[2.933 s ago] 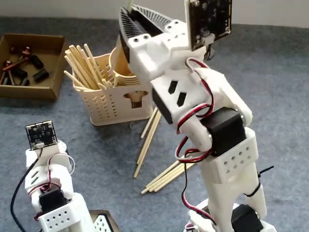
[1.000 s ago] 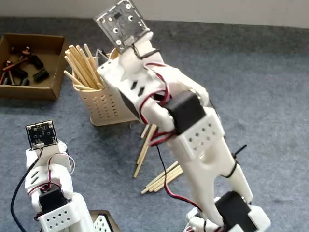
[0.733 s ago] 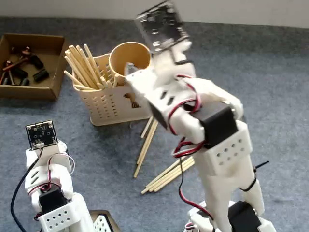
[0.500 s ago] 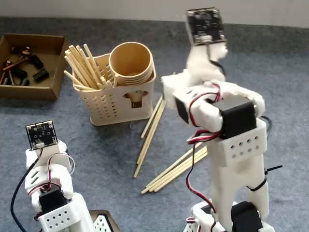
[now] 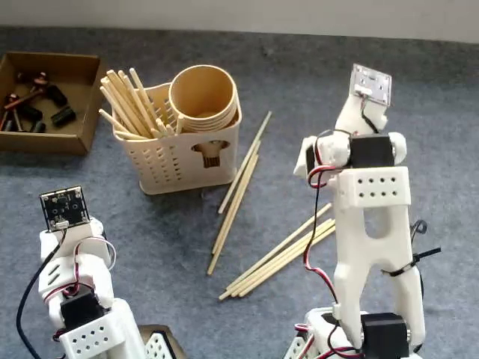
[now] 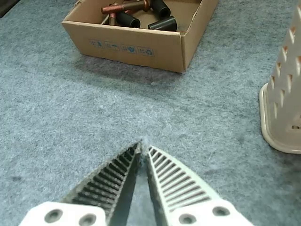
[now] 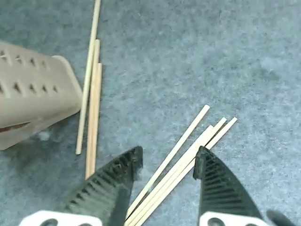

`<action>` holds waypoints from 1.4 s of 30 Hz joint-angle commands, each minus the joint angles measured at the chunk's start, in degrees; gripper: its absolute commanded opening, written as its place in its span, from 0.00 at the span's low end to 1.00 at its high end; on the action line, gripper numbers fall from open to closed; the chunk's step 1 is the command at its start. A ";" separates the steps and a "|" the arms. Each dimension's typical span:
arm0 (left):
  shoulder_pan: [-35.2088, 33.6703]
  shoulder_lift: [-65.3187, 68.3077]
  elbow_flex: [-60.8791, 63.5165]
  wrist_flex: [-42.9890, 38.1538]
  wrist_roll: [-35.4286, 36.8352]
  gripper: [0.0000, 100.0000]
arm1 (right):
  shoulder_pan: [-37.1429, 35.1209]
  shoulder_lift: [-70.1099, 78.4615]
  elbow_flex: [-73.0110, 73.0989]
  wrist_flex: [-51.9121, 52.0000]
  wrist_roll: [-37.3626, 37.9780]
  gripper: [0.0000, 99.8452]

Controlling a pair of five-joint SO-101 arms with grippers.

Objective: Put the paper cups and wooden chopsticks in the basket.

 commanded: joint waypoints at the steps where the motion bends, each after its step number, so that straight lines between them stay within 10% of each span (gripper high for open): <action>1: 1.10 -0.66 -0.31 -1.14 -0.35 0.01 | 2.24 -1.19 10.86 -12.26 -0.26 0.17; 42: 1.10 -0.66 -0.31 -1.14 -0.35 0.01 | 6.29 31.43 10.07 -22.64 -0.26 0.01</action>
